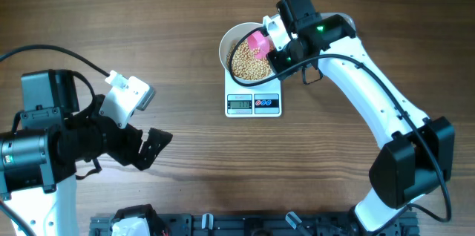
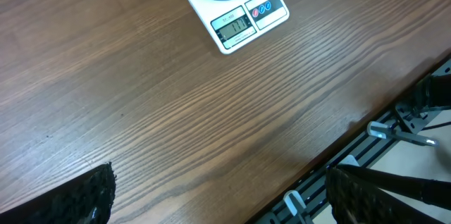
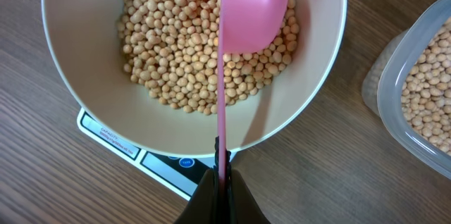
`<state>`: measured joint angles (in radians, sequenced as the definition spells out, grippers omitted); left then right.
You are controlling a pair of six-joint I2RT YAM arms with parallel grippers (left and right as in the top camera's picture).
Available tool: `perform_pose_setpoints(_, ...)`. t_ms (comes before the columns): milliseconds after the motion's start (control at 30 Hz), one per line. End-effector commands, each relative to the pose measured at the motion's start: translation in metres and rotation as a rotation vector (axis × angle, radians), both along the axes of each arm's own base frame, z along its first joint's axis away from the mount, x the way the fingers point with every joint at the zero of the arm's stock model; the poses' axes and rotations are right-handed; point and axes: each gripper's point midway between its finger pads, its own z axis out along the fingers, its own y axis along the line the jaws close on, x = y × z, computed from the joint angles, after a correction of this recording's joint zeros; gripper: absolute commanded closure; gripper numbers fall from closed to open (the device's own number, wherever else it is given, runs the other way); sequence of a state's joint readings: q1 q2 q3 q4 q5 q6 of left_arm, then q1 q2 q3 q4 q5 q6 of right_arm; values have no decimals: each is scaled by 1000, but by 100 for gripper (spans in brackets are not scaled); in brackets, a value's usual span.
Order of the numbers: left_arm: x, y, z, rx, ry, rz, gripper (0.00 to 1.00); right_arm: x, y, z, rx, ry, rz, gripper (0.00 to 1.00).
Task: Scoop item into bowl and weigh 150g on scale
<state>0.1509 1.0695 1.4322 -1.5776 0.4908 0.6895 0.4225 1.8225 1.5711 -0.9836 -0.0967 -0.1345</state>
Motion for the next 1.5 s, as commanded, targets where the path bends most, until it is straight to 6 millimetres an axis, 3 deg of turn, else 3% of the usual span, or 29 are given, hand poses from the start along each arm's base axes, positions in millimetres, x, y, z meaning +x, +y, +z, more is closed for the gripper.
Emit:
perform_pose_setpoints(0, -1, 0, -2, -4, 13, 9, 0, 6, 5, 26, 45, -59, 2, 96)
perform_pose_setpoints(167, -1, 0, -2, -4, 13, 9, 0, 5, 5, 29, 47, -63, 2, 96)
perform_pose_setpoints(433, -1, 0, -2, -4, 15, 9, 0, -1, 13, 54, 167, -73, 25, 96)
perform_pose_setpoints(1033, -1, 0, -2, -4, 14, 10, 0, -5, 5, 57, 240, -31, 54, 96)
perform_pose_setpoints(1200, -1, 0, -2, -4, 14, 10, 0, -5, 5, 67, 355, -1, 54, 96)
perform_pose_setpoints(1467, -1, 0, -2, -4, 14, 9, 0, 5, -21, 85, 517, 21, -27, 96)
